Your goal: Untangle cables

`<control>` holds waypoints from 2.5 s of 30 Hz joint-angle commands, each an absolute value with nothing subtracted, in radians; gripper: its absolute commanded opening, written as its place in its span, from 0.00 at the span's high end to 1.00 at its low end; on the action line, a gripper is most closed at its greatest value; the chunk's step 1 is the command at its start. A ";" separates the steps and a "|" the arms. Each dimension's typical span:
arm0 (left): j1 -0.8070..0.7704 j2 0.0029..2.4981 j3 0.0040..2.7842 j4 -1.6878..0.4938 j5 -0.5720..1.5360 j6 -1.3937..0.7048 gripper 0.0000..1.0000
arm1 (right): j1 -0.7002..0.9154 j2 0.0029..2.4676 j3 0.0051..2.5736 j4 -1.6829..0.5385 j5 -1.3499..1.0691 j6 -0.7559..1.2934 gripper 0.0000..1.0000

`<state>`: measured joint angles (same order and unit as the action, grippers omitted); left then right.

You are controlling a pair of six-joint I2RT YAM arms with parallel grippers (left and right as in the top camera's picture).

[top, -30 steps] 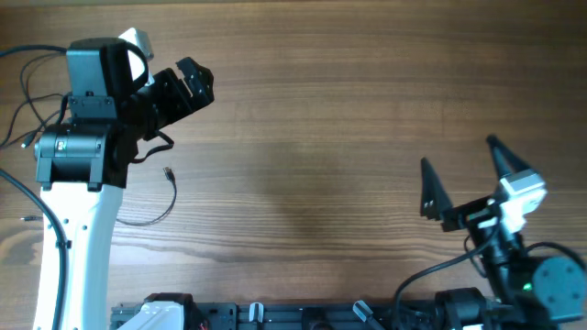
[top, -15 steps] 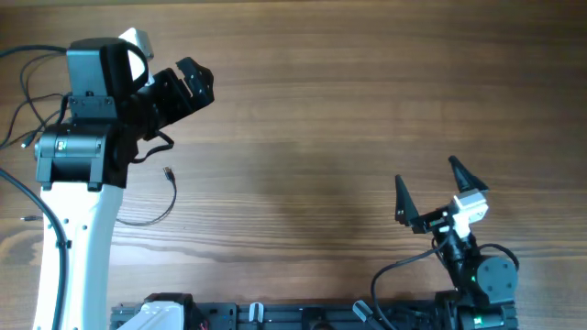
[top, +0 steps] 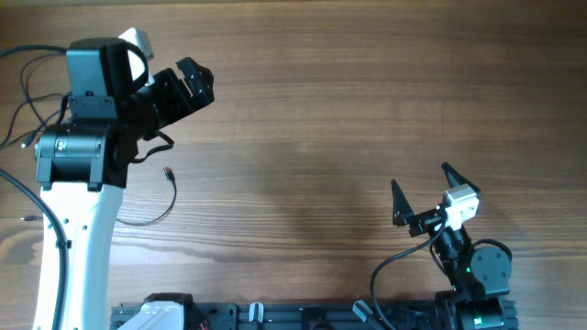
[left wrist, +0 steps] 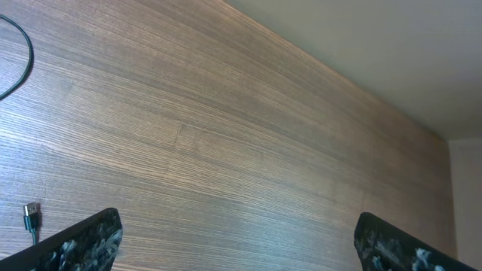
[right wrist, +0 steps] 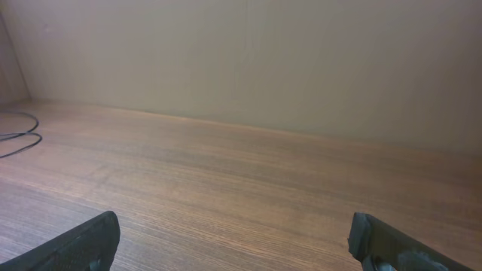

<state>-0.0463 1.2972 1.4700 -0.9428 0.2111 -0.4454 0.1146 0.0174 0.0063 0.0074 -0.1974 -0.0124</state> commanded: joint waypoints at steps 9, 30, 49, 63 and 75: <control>-0.049 1.299 1.471 -0.962 0.216 -0.426 0.00 | 0.112 0.005 0.006 0.013 -0.180 0.001 0.00; -0.048 0.415 0.550 -0.185 0.144 -0.238 0.00 | 0.112 0.004 0.006 0.013 -0.181 0.001 0.00; -0.081 0.003 0.006 -0.057 0.031 -0.239 0.00 | 0.112 0.004 0.006 0.013 -0.181 0.001 0.00; -0.081 0.003 0.006 -0.076 0.028 -0.239 0.00 | 0.112 0.005 0.006 0.013 -0.181 0.001 0.00; -0.081 0.003 0.006 -0.076 0.028 -0.239 0.00 | 0.112 0.005 0.006 0.013 -0.180 0.001 0.00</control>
